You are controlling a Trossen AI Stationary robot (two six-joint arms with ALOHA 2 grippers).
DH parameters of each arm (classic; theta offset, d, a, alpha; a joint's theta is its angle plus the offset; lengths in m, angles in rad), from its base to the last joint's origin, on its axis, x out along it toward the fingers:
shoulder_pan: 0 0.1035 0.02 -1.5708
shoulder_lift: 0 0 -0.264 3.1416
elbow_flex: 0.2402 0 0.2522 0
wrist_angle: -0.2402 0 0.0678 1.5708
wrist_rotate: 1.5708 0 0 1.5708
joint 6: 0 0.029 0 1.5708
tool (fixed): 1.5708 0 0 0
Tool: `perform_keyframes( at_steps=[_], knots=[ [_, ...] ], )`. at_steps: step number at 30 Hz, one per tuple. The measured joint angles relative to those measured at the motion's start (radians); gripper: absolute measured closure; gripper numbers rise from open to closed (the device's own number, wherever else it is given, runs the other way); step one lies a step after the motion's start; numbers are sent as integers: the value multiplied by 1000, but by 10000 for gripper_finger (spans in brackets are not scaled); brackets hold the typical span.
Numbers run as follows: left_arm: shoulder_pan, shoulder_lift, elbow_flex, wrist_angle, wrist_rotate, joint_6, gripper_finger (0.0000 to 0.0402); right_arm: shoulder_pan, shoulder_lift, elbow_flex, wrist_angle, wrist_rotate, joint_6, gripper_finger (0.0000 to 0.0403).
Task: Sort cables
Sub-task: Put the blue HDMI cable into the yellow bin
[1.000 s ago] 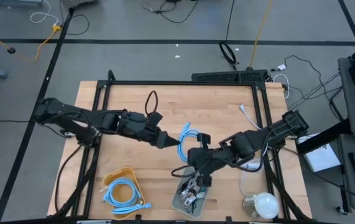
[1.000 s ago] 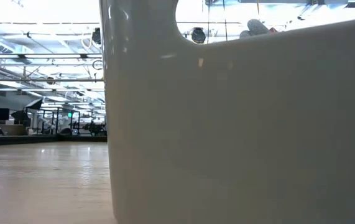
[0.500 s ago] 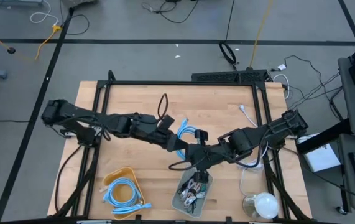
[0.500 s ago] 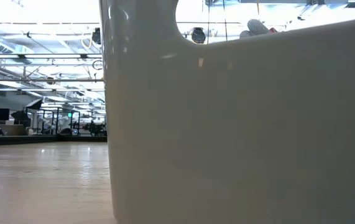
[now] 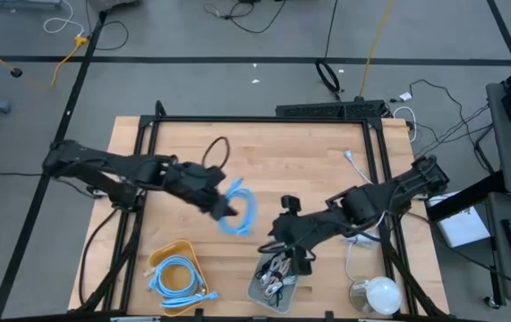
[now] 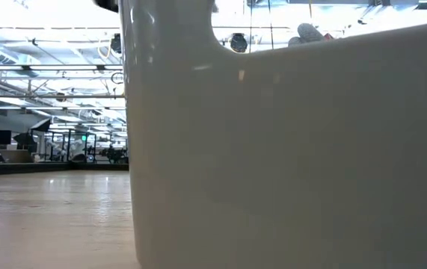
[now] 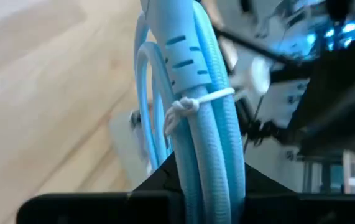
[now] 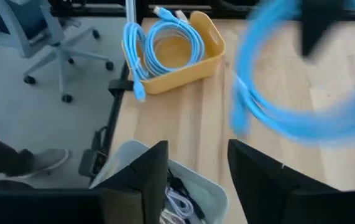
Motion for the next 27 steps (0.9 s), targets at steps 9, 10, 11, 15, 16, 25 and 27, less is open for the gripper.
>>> perform_keyframes(
  at_steps=[9,10,11,15,16,25,27],
  knots=[
    [-204,-164,0,-329,-107,-229,358,10,-78,0,-89,123,-49,249],
    [-240,-171,0,-331,-139,-268,358,8,-84,0,-96,139,-56,250],
    [-277,-175,0,-338,-167,-310,358,4,-88,0,-103,145,-66,251],
    [-430,-163,0,-362,-289,-509,358,-21,-94,0,-101,144,-99,255],
    [-470,-153,0,-368,-326,-568,358,-25,-94,0,-106,144,-107,255],
    [-781,5,0,-434,-653,-1053,358,-81,-92,0,-118,146,-182,259],
    [-822,53,0,-460,-644,-1149,358,-93,-92,0,-119,145,-202,259]
  ],
)
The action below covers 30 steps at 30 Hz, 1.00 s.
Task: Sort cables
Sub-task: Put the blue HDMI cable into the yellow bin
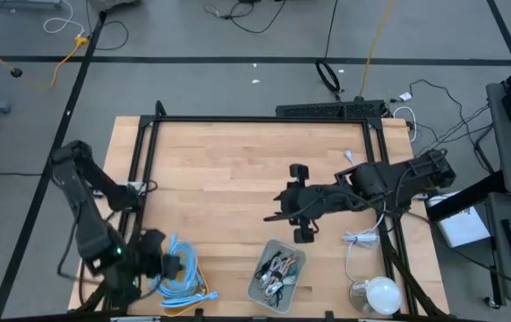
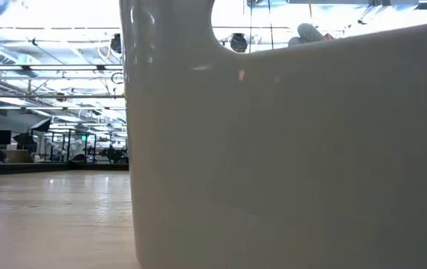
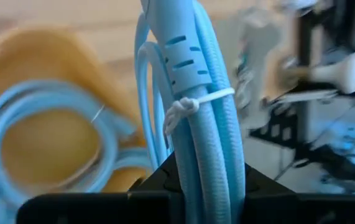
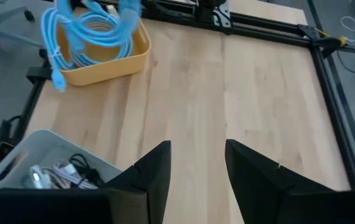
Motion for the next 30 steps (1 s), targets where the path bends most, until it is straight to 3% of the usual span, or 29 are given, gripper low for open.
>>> perform_keyframes(
  at_steps=[3,13,30],
  knots=[
    [-20,54,0,25,45,-35,358,-13,0,0,1,-2,-31,259],
    [10,136,0,14,23,-42,358,-22,0,0,33,-6,-74,261],
    [29,220,0,49,149,-68,358,-22,0,0,37,-6,-100,261]
  ],
)
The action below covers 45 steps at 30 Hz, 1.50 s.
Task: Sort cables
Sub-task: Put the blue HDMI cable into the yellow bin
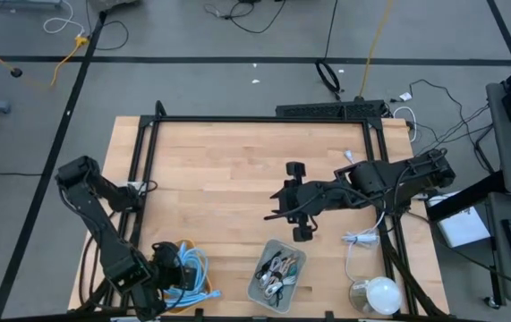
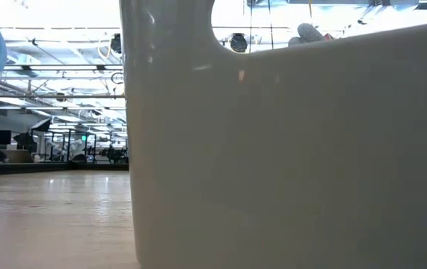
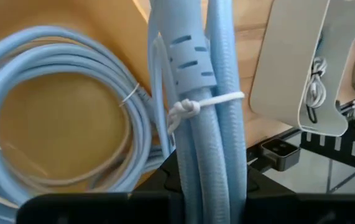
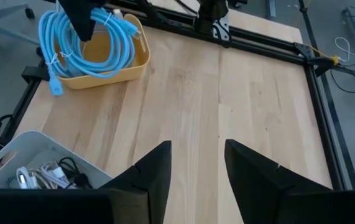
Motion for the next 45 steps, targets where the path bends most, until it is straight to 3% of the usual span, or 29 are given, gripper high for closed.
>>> perform_keyframes(
  at_steps=[5,16,26,45],
  knots=[
    [-10,0,0,-21,24,-8,358,0,0,0,19,0,0,261],
    [-17,-45,0,-50,-81,-2,358,0,0,0,24,1,0,261],
    [-35,-85,0,-69,-20,-5,358,0,0,0,24,2,4,261],
    [-66,-110,0,-91,-2,-16,358,0,0,0,42,2,4,261]
  ],
)
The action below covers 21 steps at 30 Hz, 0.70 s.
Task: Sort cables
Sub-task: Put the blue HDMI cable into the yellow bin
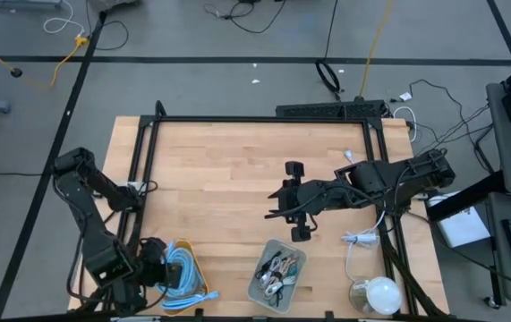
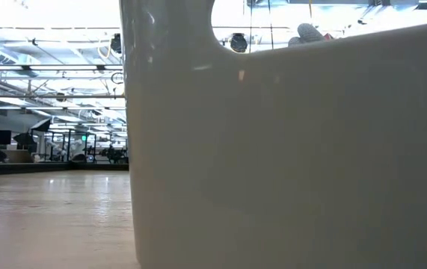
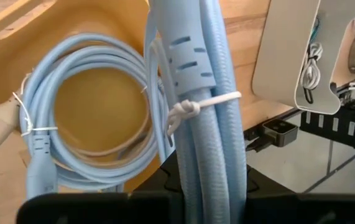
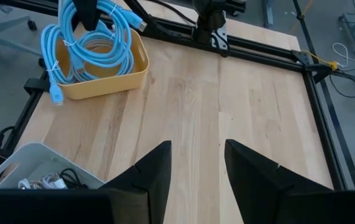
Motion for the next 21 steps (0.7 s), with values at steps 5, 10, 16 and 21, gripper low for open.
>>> perform_keyframes(
  at_steps=[5,10,16,21],
  knots=[
    [38,-1,0,1,8,-14,358,0,0,0,2,0,11,261],
    [95,0,0,-10,-23,11,358,0,0,0,4,0,22,261],
    [50,0,1,-48,38,-7,358,0,0,0,4,0,22,261],
    [26,0,21,-55,68,-16,358,0,0,0,16,0,22,261]
  ],
)
